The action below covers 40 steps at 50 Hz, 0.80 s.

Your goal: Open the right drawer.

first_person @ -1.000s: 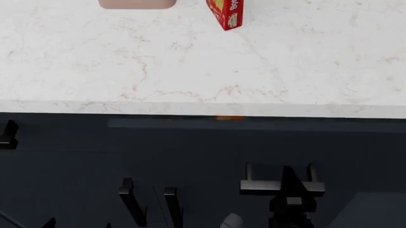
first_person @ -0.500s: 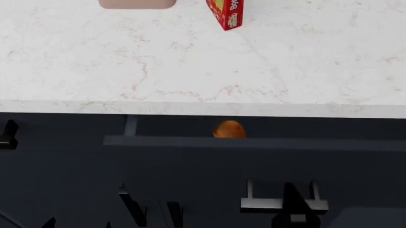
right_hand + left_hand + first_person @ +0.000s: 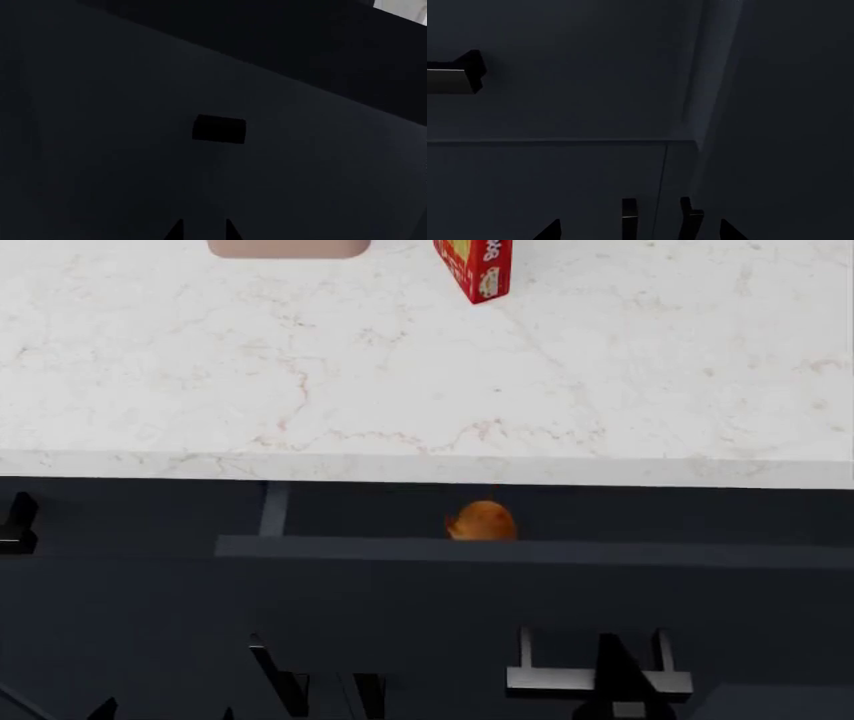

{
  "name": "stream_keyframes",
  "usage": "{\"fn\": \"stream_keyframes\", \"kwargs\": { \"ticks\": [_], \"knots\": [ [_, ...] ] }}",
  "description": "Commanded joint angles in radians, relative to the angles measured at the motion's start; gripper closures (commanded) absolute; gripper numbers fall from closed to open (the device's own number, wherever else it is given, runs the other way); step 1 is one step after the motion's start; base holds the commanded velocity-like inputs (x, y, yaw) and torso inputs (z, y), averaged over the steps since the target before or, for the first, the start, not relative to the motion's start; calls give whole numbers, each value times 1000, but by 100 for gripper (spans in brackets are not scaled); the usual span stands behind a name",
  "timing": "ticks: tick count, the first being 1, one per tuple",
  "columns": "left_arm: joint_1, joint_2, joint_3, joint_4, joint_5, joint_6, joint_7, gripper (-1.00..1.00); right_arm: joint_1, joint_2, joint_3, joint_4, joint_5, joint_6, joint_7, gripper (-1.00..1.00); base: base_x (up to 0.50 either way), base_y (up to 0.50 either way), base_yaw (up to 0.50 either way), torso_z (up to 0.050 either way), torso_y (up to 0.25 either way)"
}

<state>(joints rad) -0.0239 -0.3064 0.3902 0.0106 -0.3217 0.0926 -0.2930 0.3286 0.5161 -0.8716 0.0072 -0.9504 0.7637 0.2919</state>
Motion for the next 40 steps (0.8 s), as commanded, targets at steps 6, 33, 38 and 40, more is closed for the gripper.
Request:
{"fn": "stream_keyframes", "kwargs": {
  "ticks": [6,33,38,40],
  "knots": [
    [0,-3,4,4,-2,-1,-5,-100,9,-25,-60,-51,-170,10,51,100,0,3,4,0,2],
    [-1,-7,12,3,-6,1,-10,-100,14,-22,-65,-58,-184,15,32,100,-181,0,0,1,2],
    [-1,-8,12,3,-7,1,-11,-100,14,-25,-66,-51,-182,12,37,100,-202,0,0,2,2],
    [-3,-8,12,-1,-8,4,-10,-100,13,-24,-66,-54,-183,13,34,100,-201,0,0,0,5]
  ]
}}
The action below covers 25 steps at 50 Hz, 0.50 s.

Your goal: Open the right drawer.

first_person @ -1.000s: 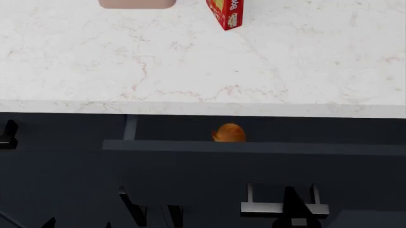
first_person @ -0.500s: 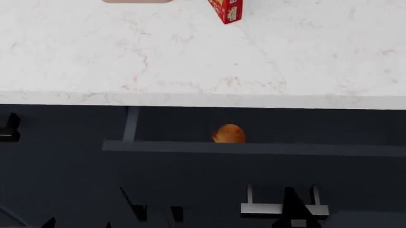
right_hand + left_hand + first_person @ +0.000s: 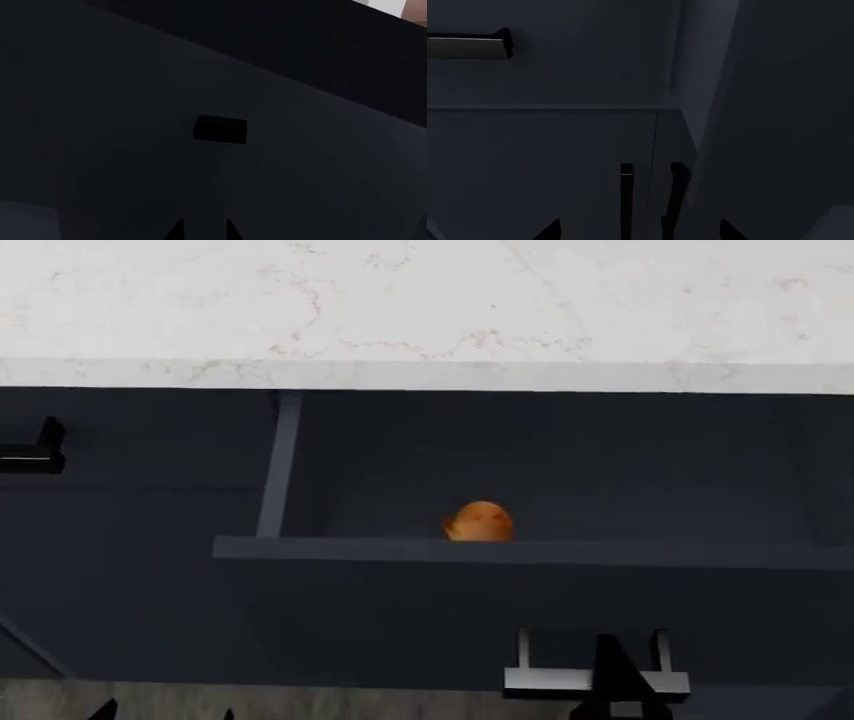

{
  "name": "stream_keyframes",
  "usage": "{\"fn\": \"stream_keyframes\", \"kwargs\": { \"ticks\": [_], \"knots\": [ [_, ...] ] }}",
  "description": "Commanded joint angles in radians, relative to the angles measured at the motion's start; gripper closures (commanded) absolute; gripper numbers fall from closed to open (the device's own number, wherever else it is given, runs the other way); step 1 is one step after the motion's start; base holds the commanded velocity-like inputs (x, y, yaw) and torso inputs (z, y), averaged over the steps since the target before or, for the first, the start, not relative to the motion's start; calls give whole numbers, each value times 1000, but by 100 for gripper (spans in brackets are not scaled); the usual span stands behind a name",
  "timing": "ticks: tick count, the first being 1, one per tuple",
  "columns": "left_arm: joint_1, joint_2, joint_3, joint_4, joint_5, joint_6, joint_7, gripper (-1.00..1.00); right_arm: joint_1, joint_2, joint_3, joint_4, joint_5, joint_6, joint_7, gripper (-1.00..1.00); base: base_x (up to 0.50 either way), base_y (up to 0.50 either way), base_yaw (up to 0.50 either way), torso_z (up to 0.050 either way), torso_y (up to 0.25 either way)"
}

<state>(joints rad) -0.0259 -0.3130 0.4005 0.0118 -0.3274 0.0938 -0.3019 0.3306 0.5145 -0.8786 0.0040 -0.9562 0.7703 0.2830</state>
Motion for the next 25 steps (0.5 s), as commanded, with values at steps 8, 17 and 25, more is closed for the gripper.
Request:
{"fn": "stream_keyframes", "kwargs": {
  "ticks": [8,17,25],
  "knots": [
    [1,-4,4,2,-2,2,-4,-100,10,-24,-66,-44,-190,11,41,100,-201,0,0,0,1],
    [-1,-5,6,2,-4,3,-5,-100,9,-19,-63,-50,-189,11,40,100,-201,0,0,1,1],
    [0,-7,7,2,-6,4,-7,-100,8,-20,-62,-51,-188,11,42,100,-203,0,0,0,1]
  ]
}}
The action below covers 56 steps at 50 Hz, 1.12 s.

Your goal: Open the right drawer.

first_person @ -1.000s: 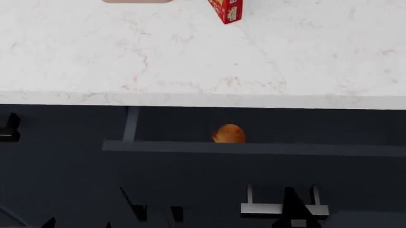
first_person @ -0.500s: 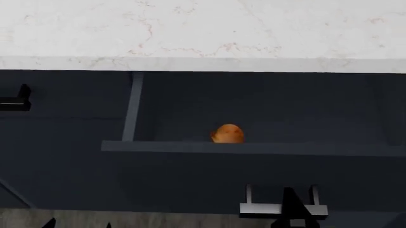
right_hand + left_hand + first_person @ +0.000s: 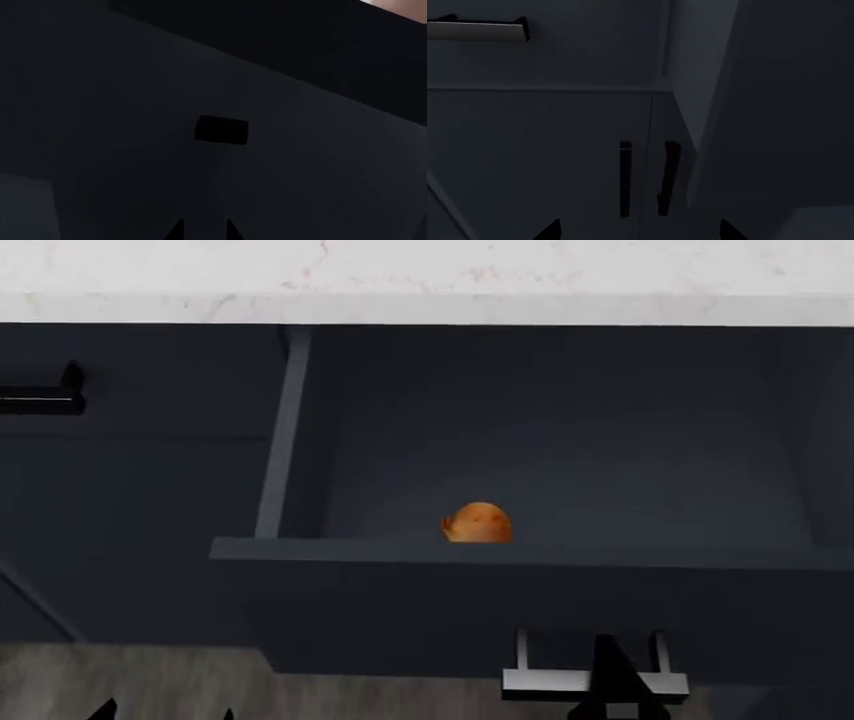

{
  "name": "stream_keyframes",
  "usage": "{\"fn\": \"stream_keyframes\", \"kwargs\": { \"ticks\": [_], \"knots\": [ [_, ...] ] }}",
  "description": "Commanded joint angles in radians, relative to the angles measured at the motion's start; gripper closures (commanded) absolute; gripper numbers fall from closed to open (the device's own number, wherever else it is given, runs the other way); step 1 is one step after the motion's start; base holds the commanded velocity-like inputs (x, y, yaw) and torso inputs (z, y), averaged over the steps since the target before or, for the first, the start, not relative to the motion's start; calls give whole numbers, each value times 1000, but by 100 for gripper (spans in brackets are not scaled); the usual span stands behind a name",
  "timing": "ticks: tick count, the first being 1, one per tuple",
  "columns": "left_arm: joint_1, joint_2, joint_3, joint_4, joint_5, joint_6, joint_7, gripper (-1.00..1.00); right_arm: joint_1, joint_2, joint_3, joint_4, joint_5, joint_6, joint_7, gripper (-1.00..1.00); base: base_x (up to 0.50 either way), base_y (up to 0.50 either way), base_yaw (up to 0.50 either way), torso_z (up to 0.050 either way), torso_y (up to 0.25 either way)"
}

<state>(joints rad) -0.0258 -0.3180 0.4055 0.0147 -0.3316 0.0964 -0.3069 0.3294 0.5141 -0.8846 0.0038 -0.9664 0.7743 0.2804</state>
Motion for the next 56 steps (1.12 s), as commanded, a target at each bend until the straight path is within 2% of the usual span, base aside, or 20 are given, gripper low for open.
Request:
{"fn": "stream_keyframes", "kwargs": {
  "ticks": [1,56],
  "knots": [
    [0,-2,2,2,-3,0,-3,-100,8,-20,-55,-53,-178,8,44,100,-195,0,0,0,0],
    [-3,-10,14,-1,-13,7,-8,-100,1,-14,-58,-53,-184,5,41,100,-201,1,0,1,1]
  ]
}}
